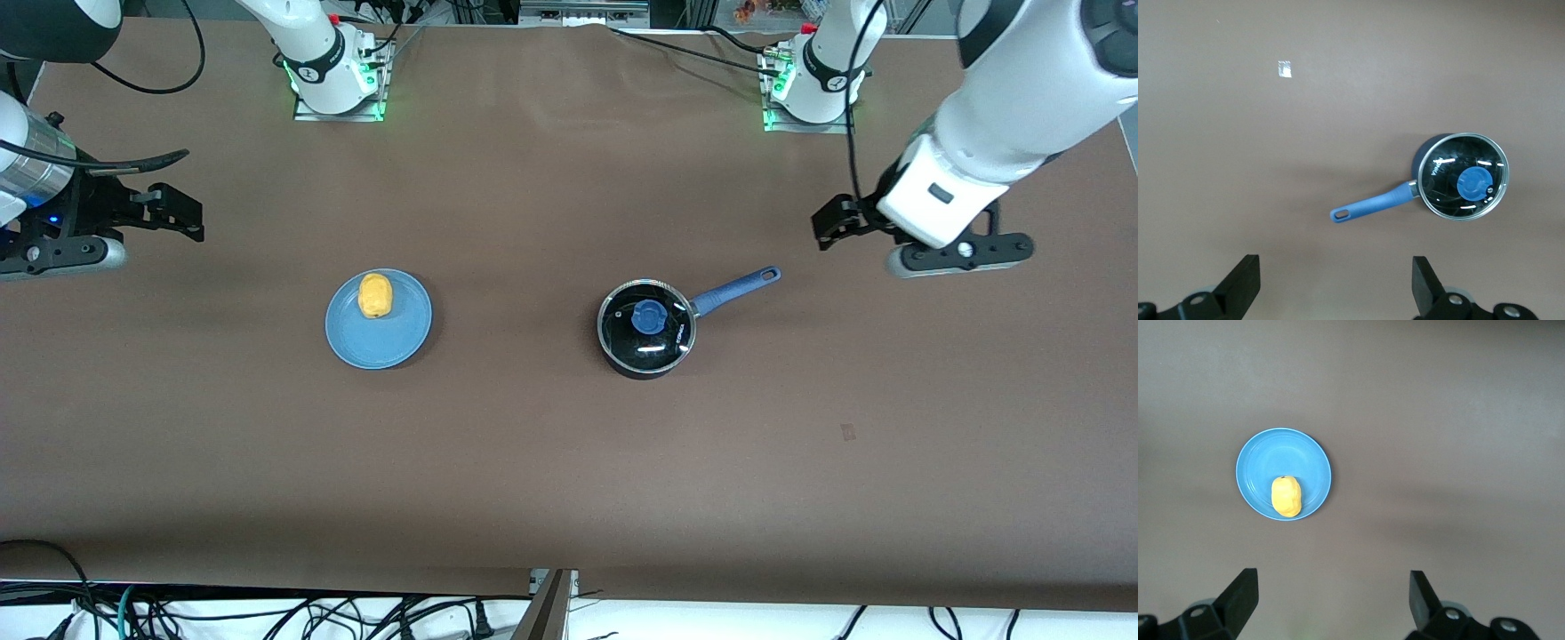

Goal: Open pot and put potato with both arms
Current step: 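Move the left gripper over the glass lid of the saucepan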

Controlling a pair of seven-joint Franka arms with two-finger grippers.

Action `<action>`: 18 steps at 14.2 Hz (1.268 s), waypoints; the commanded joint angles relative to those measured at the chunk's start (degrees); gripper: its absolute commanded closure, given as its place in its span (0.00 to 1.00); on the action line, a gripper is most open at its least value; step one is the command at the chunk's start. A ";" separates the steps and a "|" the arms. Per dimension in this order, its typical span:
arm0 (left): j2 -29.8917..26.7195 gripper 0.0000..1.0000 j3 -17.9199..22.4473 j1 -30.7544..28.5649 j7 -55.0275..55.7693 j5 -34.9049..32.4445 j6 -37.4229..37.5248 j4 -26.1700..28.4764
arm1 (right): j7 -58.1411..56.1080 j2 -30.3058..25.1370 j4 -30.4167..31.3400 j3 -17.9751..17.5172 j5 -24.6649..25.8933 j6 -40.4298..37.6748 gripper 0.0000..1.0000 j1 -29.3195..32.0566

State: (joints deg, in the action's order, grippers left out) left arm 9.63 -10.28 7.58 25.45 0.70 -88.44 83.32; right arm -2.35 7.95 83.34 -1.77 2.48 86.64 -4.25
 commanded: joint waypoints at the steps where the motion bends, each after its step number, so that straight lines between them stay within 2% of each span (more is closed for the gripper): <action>1: 2.67 0.00 -1.59 1.20 4.24 -0.87 -1.90 -1.32 | 0.24 0.75 -1.60 -0.34 -0.28 -0.60 0.00 -0.15; 8: 8.30 0.00 -1.50 8.49 14.26 -1.58 -10.95 0.43 | 0.50 1.71 -1.25 -0.34 -0.19 -0.51 0.00 -1.20; 12: 9.01 0.00 -1.59 10.96 18.84 -1.67 -22.98 8.67 | 0.42 2.85 -0.98 -0.34 -0.20 -0.51 0.00 -1.73; 18: 9.09 0.00 -1.59 12.27 21.21 -1.67 -32.21 16.15 | 0.42 4.87 -1.07 -0.34 0.24 -0.42 0.00 -2.17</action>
State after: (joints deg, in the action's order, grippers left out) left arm 19.97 -12.13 18.84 44.44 0.37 -116.53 95.82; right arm -2.35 11.90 83.34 -2.04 2.48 86.64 -6.06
